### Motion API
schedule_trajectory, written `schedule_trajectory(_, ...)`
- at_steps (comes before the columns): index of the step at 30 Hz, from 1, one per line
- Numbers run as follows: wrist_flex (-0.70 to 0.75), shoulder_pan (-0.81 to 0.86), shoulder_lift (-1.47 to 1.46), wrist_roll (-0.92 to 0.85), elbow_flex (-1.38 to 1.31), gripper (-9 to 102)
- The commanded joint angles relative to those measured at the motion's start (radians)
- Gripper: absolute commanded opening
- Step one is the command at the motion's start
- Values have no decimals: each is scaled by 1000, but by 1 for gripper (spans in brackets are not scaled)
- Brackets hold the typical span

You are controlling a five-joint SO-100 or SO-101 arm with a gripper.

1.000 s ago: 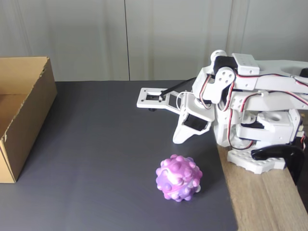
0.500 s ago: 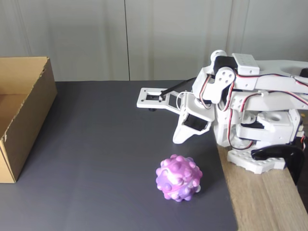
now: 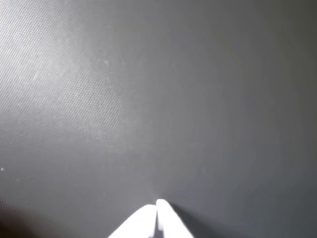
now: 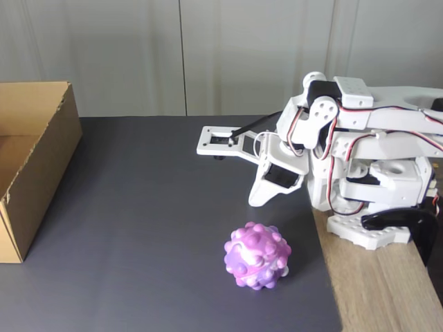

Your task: Grasp a ball and put it in the box.

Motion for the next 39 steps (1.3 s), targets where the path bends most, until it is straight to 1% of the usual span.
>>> schedule_trajectory(1,18,-12,-8,-2,8,1)
schedule_trajectory(19,18,-11,-8,-5,8,0)
schedule_trajectory(30,18,92,-8,26,8,0)
schedule_trajectory(39,2,160,-9,103,-14,1)
